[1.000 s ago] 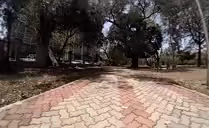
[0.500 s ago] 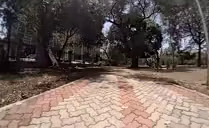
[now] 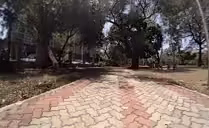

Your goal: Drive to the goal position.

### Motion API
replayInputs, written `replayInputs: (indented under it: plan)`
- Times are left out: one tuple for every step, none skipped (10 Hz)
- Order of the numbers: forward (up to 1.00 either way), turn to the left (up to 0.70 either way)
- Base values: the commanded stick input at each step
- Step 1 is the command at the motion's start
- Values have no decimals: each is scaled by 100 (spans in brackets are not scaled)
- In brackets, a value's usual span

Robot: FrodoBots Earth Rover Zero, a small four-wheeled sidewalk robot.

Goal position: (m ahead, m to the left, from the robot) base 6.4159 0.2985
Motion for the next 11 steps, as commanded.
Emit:
replayInputs:
  plan:
    - [100,-19]
    - [100,-4]
    - [100,0]
    - [100,0]
    - [100,0]
    - [100,0]
    - [100,0]
    - [100,0]
    - [100,0]
    - [100,0]
    - [100,0]
